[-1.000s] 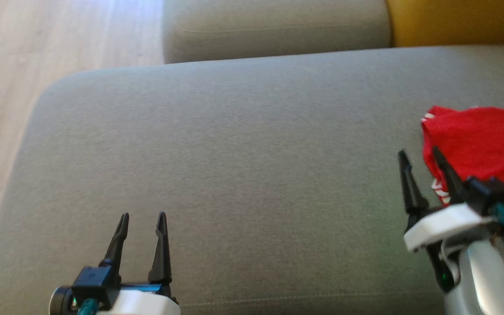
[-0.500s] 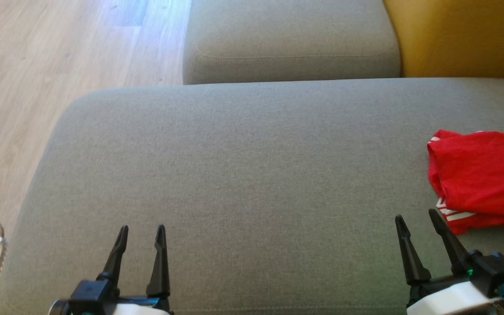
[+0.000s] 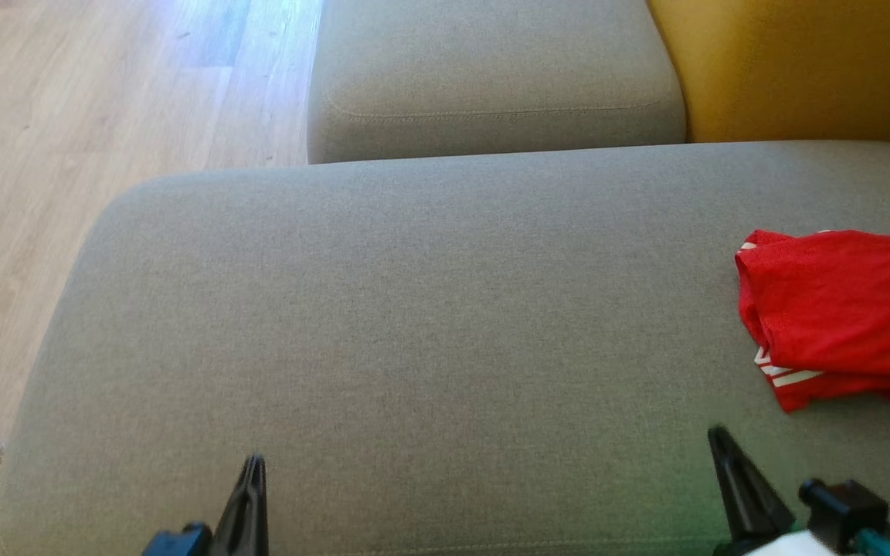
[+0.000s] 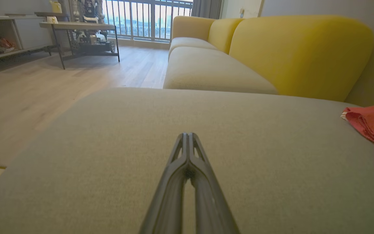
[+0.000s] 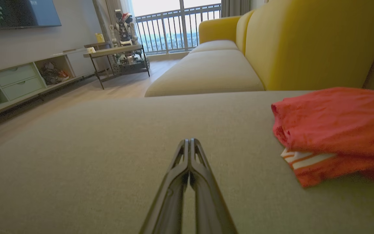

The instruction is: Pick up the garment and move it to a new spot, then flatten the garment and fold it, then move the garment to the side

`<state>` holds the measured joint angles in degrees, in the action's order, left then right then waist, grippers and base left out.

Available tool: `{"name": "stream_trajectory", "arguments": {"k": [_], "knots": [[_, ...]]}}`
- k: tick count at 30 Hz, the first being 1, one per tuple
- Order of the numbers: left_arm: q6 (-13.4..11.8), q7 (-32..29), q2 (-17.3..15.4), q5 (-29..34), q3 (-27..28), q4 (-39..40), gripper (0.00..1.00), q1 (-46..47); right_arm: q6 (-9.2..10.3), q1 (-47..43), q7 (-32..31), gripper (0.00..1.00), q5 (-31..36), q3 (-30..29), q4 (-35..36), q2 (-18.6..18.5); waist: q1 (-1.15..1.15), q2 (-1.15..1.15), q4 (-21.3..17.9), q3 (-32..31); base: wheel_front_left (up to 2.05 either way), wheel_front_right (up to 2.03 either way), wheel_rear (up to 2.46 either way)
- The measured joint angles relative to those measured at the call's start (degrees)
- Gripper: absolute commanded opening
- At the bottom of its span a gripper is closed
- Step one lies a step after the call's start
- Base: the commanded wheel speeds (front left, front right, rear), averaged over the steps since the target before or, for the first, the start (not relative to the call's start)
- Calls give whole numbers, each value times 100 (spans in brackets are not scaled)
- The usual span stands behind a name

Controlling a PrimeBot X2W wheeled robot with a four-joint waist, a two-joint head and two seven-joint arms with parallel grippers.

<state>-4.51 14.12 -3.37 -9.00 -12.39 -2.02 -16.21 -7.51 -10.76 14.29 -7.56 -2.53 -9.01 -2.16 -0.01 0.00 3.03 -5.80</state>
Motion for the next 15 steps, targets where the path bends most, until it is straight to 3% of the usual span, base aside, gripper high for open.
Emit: {"name": "stream_trajectory", "arguments": {"k": [15], "knots": [[99,-170,-22,-988,43,-234,0,16,0,-44,-177,0,-958,3,-171,1,1,0,-36,71,0,0,0]]}}
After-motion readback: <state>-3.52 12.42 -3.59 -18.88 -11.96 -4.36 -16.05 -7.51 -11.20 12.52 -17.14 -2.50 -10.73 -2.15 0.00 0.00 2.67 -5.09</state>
